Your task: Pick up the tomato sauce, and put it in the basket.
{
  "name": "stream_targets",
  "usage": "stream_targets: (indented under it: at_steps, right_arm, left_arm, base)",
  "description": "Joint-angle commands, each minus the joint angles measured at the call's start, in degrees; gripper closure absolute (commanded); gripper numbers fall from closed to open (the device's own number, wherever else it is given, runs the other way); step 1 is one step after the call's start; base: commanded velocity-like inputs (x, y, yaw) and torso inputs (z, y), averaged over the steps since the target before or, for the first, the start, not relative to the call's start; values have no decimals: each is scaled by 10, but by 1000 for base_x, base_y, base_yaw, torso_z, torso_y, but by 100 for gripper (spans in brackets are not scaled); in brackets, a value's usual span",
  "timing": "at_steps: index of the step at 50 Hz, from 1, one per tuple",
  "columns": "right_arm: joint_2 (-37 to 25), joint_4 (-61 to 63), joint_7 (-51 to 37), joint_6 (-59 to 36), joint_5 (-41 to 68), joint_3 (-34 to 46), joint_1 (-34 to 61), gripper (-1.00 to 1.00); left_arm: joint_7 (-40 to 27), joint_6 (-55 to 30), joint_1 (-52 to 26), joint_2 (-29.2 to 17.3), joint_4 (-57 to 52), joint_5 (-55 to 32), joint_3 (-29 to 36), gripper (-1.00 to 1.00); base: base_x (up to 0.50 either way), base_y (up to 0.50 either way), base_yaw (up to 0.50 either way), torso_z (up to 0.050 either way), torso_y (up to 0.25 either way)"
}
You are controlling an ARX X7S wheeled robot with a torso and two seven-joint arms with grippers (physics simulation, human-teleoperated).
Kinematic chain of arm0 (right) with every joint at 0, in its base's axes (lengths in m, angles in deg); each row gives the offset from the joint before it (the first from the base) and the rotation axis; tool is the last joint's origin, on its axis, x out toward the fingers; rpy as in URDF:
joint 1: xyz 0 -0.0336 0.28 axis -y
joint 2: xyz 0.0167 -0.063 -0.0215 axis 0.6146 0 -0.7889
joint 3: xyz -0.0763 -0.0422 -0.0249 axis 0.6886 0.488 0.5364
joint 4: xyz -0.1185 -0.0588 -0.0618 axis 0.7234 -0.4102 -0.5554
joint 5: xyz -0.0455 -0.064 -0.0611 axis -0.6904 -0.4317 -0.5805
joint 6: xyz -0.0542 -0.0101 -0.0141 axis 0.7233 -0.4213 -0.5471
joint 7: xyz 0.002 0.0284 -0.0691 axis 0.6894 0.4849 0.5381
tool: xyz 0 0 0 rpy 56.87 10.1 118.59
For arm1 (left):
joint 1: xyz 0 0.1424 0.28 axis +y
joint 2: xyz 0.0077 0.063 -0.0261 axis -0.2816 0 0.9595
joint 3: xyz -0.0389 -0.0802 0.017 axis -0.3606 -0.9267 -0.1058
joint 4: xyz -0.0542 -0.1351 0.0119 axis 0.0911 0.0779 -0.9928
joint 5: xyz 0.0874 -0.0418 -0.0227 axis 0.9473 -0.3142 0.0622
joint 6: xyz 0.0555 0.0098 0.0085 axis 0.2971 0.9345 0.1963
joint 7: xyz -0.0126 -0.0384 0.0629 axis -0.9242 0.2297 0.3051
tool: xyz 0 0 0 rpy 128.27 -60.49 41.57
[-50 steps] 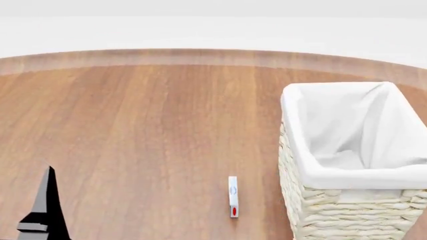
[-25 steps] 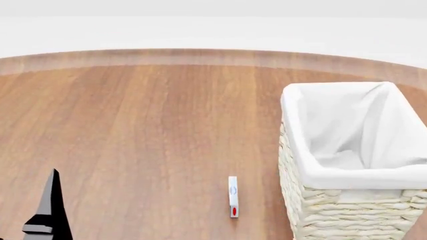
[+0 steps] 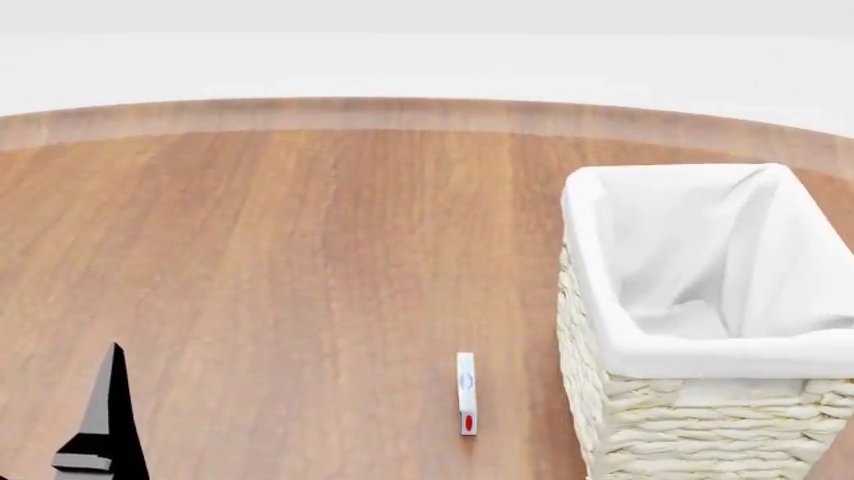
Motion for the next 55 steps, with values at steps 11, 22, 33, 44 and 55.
stream_targets:
  at_steps: [11, 22, 33, 44, 55]
  right_arm:
    - [30, -85, 28, 9, 21, 35, 39, -100]
    - [44, -113, 44, 10, 32, 49, 56, -100]
    - [49, -138, 71, 7, 74, 61, 81, -100]
    - [63, -183, 110, -4, 129, 72, 119, -100]
    - [75, -213, 138, -14, 155, 80, 141, -100]
  left_arm:
    - [-1, 9, 1, -5, 12, -6, 2, -100]
    - [2, 19, 4, -7, 22, -12, -1, -100]
    - [4, 28, 5, -9, 32, -14, 0, -100]
    - [3, 31, 6, -10, 37, -14, 1, -100]
    - [2, 35, 6, -10, 43, -12, 6, -100]
  base:
    - [0, 0, 0, 0, 0]
    - [0, 0, 0, 0, 0]
    - [0, 0, 0, 0, 0]
    - [0, 0, 0, 0, 0]
    - [0, 0, 0, 0, 0]
